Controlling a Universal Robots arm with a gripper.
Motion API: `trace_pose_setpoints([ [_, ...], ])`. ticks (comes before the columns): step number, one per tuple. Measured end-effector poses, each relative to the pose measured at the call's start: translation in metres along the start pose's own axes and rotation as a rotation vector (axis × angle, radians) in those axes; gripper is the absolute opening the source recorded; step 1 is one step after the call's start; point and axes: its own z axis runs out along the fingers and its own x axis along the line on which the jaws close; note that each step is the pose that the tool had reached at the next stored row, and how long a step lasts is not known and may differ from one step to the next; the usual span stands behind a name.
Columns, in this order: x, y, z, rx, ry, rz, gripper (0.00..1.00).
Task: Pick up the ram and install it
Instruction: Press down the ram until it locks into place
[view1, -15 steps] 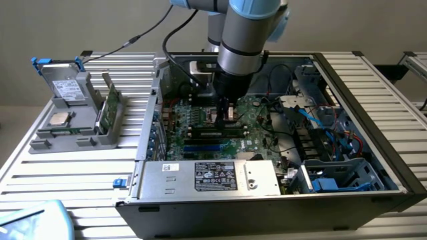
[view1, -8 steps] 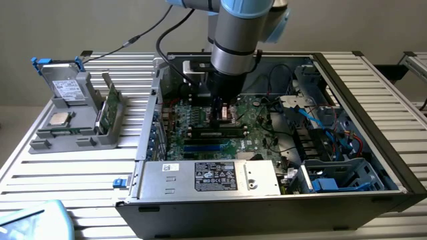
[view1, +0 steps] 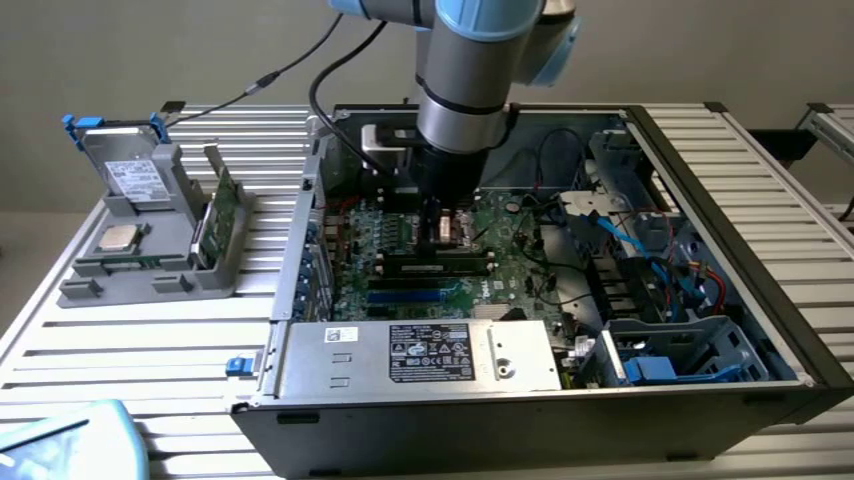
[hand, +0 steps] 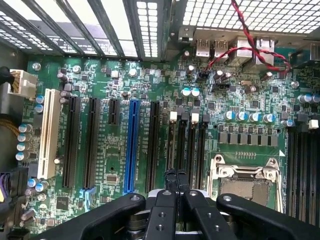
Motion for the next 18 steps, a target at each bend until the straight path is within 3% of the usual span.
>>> trace_pose_setpoints([
  [8,0.0024,-0.0042,0.0008,0.0001,0.0,0.0,0.11],
  [14,0.0027,-0.005,0.0073,0.0003,0.0056,0.0,0.11],
  [18,0.0028,-0.0047,0.0035,0.0025,0.0019,0.0,0.11],
])
